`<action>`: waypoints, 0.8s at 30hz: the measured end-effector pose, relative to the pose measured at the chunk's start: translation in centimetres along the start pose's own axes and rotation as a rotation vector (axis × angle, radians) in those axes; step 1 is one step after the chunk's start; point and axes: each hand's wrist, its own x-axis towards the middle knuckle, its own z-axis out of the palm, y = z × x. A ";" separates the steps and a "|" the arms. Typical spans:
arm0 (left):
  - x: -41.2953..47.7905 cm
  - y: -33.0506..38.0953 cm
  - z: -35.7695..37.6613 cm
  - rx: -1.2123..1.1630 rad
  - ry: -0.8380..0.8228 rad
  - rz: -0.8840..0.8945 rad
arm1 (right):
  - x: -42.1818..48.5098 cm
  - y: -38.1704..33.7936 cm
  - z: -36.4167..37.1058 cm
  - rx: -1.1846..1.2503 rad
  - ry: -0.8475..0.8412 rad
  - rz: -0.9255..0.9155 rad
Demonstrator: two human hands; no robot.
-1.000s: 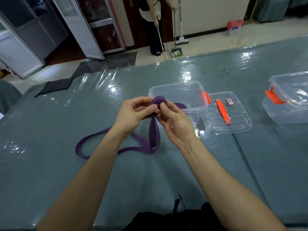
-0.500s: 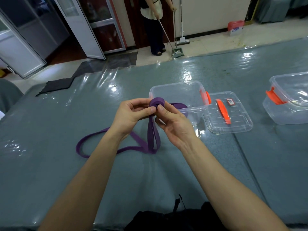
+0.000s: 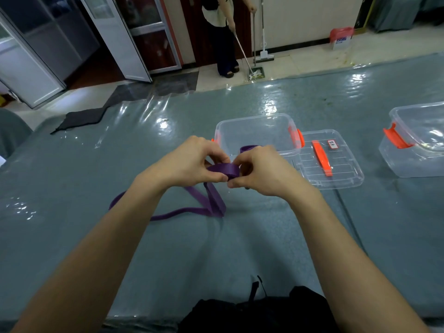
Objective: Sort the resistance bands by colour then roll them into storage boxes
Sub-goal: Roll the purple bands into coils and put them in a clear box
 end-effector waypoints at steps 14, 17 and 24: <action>-1.2 -1.2 4.0 -0.762 0.463 -0.187 | 0.4 1.6 2.6 0.877 0.228 -0.068; -1.2 -1.5 4.6 -0.859 0.442 -0.222 | 0.5 1.1 3.3 0.980 0.253 -0.050; -2.0 -1.5 4.2 -0.741 0.383 -0.172 | 0.3 1.4 3.5 0.879 0.122 -0.004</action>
